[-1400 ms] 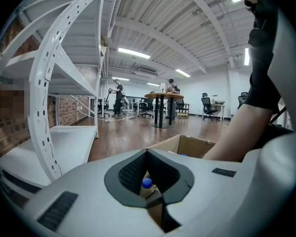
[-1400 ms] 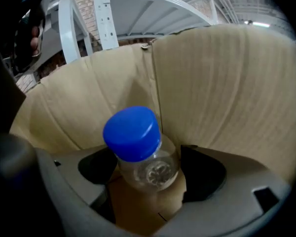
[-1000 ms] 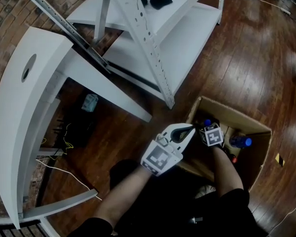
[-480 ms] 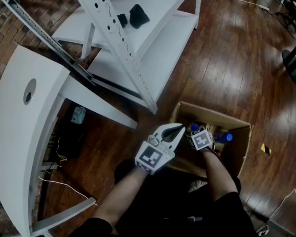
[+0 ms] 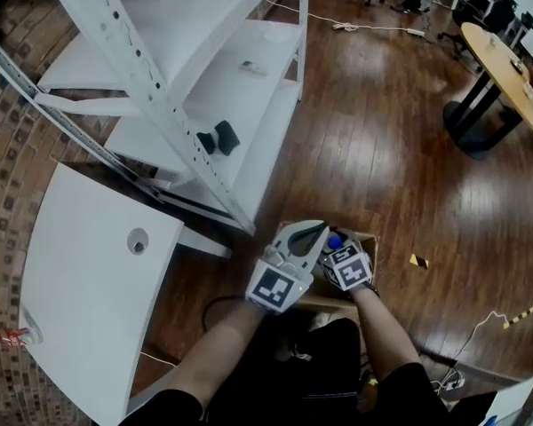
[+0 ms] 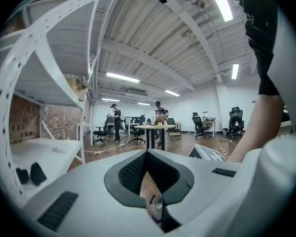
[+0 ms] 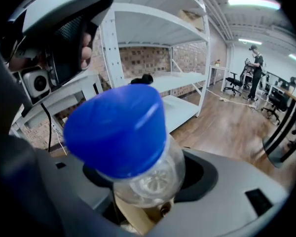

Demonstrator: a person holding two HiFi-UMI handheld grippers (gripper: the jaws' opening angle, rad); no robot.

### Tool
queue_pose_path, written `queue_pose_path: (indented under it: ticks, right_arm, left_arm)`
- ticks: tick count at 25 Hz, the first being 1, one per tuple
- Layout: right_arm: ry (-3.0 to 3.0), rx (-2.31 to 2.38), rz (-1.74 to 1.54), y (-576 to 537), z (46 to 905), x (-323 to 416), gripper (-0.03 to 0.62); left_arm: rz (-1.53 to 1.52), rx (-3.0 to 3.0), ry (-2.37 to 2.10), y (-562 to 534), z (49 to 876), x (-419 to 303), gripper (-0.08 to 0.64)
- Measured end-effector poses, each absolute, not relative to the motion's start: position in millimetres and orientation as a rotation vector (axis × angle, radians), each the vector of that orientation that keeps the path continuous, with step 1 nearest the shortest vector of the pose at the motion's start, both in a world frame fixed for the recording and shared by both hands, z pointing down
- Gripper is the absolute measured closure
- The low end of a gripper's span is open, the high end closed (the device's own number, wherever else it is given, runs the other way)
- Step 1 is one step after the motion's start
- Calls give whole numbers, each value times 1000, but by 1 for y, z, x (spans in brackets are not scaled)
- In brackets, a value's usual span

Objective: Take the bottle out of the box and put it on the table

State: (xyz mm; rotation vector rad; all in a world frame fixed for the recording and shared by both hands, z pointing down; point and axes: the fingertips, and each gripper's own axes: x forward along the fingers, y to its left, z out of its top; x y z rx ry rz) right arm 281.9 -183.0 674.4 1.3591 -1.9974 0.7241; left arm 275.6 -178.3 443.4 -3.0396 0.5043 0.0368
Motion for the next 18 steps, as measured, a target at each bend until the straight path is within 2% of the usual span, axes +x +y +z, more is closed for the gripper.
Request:
queue_pose_path:
  ticks: [4, 8, 18]
  right_arm:
    - [-2012, 1403, 733, -165, 564, 279, 268]
    - [-2053, 1369, 695, -153, 482, 252, 268]
    - [-2183, 1208, 564, -128, 368, 156, 268]
  left_arm:
    - [113, -3051, 465, -162, 335, 274, 563]
    - [122, -3058, 526, -164, 262, 250, 563]
    - [182, -3002, 714, -143, 175, 162, 563]
